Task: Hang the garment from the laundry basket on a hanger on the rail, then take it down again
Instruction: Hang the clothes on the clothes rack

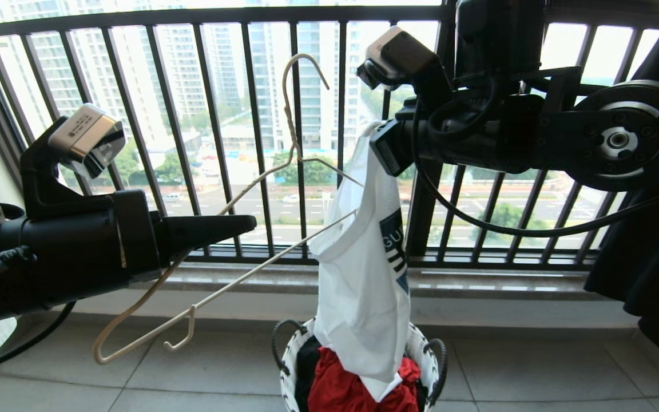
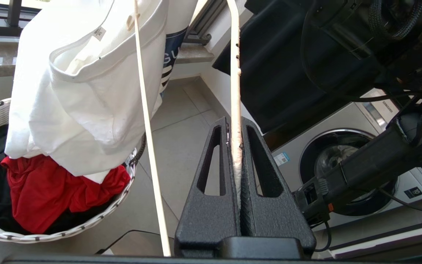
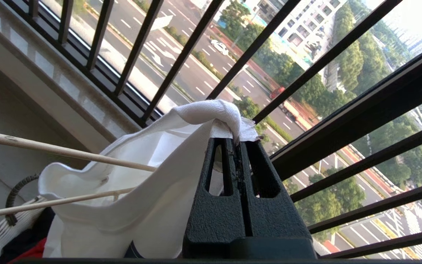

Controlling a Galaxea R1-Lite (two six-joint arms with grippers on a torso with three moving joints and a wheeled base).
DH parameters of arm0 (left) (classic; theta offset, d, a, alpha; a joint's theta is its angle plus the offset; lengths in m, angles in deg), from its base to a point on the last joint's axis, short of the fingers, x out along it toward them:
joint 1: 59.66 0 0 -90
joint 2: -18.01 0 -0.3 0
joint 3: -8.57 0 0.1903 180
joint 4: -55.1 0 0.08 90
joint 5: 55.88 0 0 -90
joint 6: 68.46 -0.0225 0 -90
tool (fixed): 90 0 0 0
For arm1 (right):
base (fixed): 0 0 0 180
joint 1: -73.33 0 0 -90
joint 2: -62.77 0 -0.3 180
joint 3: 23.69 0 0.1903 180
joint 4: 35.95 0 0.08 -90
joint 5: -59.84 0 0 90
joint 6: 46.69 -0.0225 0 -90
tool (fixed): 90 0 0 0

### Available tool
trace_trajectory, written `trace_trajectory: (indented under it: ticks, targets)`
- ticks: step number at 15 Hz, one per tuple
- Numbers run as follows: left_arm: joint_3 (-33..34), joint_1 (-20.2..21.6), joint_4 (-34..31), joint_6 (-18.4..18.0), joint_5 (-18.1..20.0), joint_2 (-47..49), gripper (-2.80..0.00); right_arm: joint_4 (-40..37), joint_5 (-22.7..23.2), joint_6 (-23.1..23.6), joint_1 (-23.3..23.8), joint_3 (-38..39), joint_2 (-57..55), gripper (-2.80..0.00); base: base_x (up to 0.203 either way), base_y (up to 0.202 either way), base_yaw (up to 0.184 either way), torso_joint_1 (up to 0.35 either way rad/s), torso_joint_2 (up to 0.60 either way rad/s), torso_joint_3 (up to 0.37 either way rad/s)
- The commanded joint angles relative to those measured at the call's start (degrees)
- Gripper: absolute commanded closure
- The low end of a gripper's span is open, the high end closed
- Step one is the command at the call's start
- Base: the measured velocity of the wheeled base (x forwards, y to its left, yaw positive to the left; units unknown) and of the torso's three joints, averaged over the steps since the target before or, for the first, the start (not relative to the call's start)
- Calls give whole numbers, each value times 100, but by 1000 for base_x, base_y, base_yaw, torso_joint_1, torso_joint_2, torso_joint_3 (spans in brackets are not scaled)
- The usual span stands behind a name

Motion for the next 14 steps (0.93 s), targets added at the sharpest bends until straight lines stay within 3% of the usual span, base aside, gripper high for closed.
trace_trajectory:
  ticks: [1,9,14]
  targets:
    - [0,-1,14,23,23,21,0,-2,-11,8,-140,0,-36,0,0,0,0,0,0,0]
    - [0,-63,83,142,5,87,0,121,-116,8,-704,-16,35,0,0,0,0,0,0,0]
    - [191,-62,808,506,-73,193,0,130,-275,0,-1141,-7,165,0,0,0,0,0,0,0]
